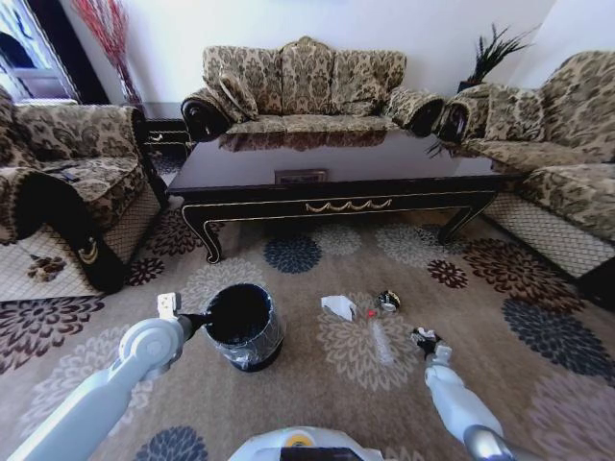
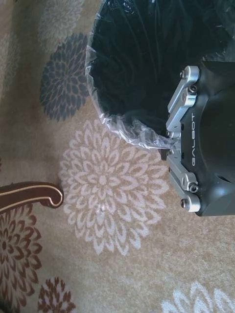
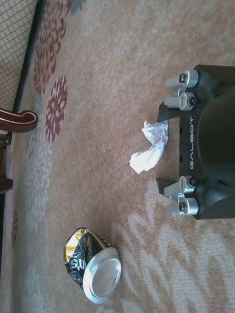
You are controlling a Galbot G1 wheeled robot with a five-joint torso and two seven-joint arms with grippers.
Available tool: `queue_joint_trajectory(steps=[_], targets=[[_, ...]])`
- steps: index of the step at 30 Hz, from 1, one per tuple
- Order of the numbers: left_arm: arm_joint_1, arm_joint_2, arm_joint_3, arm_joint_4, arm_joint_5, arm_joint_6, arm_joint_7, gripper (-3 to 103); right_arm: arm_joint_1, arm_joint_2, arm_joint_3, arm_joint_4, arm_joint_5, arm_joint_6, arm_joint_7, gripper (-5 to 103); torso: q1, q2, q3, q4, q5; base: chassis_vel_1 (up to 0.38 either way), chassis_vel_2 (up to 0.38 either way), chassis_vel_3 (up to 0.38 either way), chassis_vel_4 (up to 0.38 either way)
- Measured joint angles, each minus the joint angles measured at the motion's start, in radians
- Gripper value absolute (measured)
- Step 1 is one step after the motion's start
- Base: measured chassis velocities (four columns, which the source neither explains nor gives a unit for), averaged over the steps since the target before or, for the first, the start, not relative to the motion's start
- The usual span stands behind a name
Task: Move to the front of the table and pick up the trash from the floor, then place it into the trash bin.
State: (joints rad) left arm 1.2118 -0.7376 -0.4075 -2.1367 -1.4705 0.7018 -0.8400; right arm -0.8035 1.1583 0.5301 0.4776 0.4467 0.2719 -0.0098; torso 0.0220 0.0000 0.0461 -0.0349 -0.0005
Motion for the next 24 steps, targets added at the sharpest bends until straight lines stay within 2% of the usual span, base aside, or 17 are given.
queue_joint_trajectory(steps=[3, 6, 7, 8, 10, 13, 16, 18, 21, 22, 24], targets=[[0.001, -0.001, 0.000, 0.001, 0.001, -0.001, 0.001, 4, 0.004, -0.001, 0.001, -0.003, 0.003, -0.001, -0.002, 58, 0.000, 0.000, 0.000, 0.0004, 0.0006, 0.000, 0.000, 0.000, 0.000], [-0.001, -0.004, 0.001, 0.001, 0.002, -0.004, 0.002, 4, 0.007, -0.016, 0.000, 0.000, 0.003, -0.004, -0.001, 42, 0.000, 0.000, 0.000, 0.0007, 0.0011, 0.000, 0.000, 0.000, 0.000], [-0.002, -0.005, 0.004, 0.001, 0.004, -0.005, 0.002, 4, 0.008, -0.022, 0.000, 0.000, 0.004, -0.004, 0.000, 37, 0.000, 0.000, 0.000, -0.0005, 0.0002, 0.000, 0.000, 0.000, 0.000], [-0.002, -0.005, 0.004, 0.001, 0.004, -0.005, 0.002, 4, 0.008, -0.022, 0.000, 0.000, 0.004, -0.004, 0.000, 37, 0.000, 0.000, 0.000, -0.0005, 0.0002, 0.000, 0.000, 0.000, 0.000], [-0.004, -0.006, 0.008, 0.001, 0.004, -0.007, 0.003, 4, 0.008, -0.024, 0.001, 0.002, 0.002, -0.004, 0.002, 26, 0.000, 0.000, 0.000, -0.0013, 0.0004, 0.000, 0.000, 0.000, 0.000], [-0.003, -0.007, 0.009, -0.001, 0.005, -0.008, 0.003, 4, 0.001, -0.024, 0.004, 0.013, 0.001, -0.003, 0.005, 20, 0.000, 0.000, 0.000, -0.0005, 0.0008, 0.000, 0.000, 0.000, 0.000], [0.000, -0.009, 0.009, -0.003, 0.008, -0.008, 0.003, 4, -0.033, -0.028, 0.008, 0.055, 0.001, 0.003, 0.011, 4, 0.000, 0.000, 0.000, 0.0002, 0.0007, 0.000, 0.000, 0.000, 0.000], [0.000, -0.009, 0.009, -0.003, 0.009, -0.008, 0.003, 4, -0.056, -0.035, 0.008, 0.087, 0.002, 0.005, 0.013, 2, 0.000, 0.000, 0.000, 0.0003, 0.0009, 0.000, 0.000, 0.000, 0.000], [-0.001, -0.009, 0.012, -0.008, 0.011, -0.008, 0.003, 4, -0.148, -0.075, 0.004, 0.265, 0.012, 0.010, 0.034, 1, 0.000, 0.000, 0.000, -0.0006, 0.0004, 0.000, 0.000, 0.000, 0.000], [-0.001, -0.009, 0.012, -0.008, 0.011, -0.008, 0.003, 4, -0.148, -0.075, 0.004, 0.265, 0.012, 0.010, 0.034, 1, 0.000, 0.000, 0.000, -0.0006, 0.0004, 0.000, 0.000, 0.000, 0.000], [-0.006, -0.008, 0.022, -0.011, 0.011, -0.008, 0.002, 4, -0.224, -0.108, 0.005, 0.438, 0.022, 0.010, 0.046, 0, 0.000, 0.000, 0.000, -0.0003, 0.0006, 0.000, 0.000, 0.000, 0.000]])
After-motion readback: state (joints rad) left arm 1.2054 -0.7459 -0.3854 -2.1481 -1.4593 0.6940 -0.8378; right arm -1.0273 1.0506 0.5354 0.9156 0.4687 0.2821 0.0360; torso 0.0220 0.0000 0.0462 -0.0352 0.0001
